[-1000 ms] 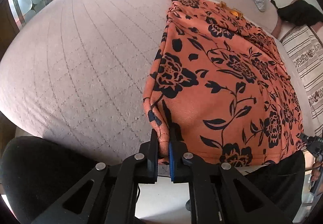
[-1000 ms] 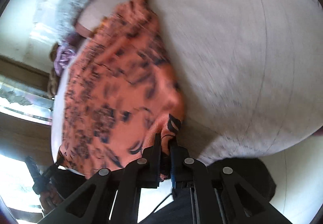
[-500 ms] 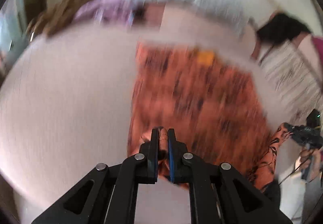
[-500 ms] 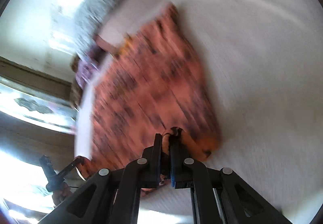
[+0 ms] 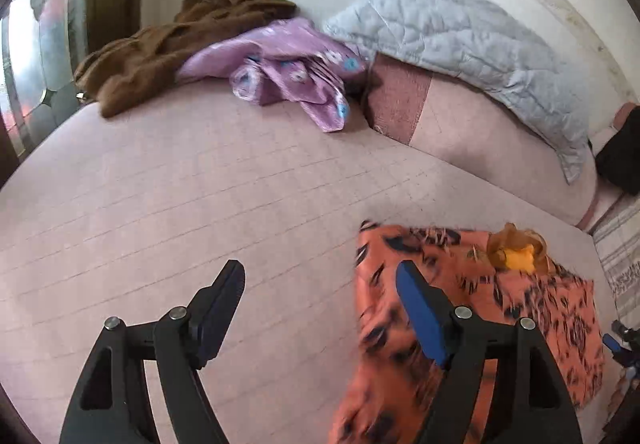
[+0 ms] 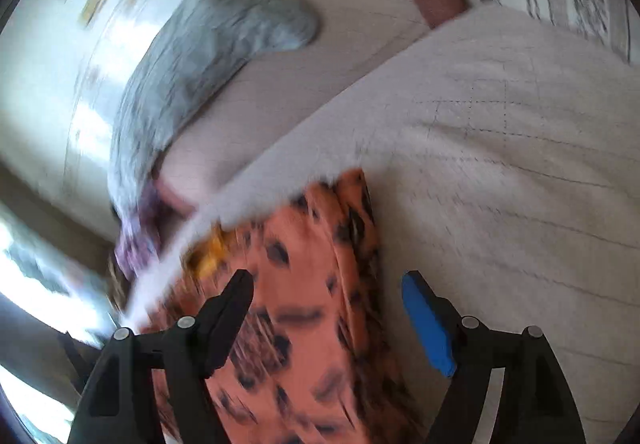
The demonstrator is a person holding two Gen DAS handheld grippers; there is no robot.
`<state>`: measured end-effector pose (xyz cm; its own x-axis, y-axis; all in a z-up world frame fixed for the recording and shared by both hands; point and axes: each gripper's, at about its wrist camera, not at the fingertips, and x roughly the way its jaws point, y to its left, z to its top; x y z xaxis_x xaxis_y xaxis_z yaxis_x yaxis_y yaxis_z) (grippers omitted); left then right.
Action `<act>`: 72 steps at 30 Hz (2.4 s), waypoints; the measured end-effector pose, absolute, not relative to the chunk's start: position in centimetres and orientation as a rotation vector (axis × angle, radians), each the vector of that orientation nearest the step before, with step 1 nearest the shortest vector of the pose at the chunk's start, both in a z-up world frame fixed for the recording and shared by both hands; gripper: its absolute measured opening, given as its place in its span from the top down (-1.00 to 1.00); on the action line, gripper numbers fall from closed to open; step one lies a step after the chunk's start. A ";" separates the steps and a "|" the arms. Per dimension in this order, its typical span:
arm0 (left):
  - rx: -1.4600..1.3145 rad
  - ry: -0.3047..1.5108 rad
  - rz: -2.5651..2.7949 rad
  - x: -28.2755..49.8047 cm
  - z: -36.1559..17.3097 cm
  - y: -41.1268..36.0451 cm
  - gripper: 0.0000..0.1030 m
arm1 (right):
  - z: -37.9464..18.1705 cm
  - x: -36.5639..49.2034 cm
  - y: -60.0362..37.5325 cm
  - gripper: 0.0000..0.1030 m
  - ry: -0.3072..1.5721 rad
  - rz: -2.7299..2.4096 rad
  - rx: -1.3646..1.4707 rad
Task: Fold small clothes
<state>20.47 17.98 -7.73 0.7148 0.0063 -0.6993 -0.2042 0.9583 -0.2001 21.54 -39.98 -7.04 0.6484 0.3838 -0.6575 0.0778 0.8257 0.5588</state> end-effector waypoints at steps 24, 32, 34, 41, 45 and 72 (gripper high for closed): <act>-0.128 0.820 -0.169 7.4 -1.3 8.9 0.71 | 3.6 9.6 -37.5 0.85 0.949 0.260 0.399; -0.155 1.032 -0.088 5.4 -10.4 10.4 0.40 | -7.8 3.7 -40.1 0.81 1.150 0.222 0.500; -0.200 0.984 -0.093 5.2 -9.1 11.3 0.27 | -7.7 3.4 -41.0 0.75 1.095 0.223 0.556; -0.183 0.918 -0.144 7.0 -8.5 11.8 -0.06 | -2.5 5.4 -40.9 -0.34 0.912 0.185 0.423; -0.167 0.939 -0.150 7.6 -10.0 11.5 -0.06 | -4.2 9.0 -38.4 -0.29 0.968 0.164 0.264; -0.032 1.073 -0.091 17.6 -12.9 10.9 0.75 | -4.5 13.3 -38.1 0.66 0.985 0.016 0.224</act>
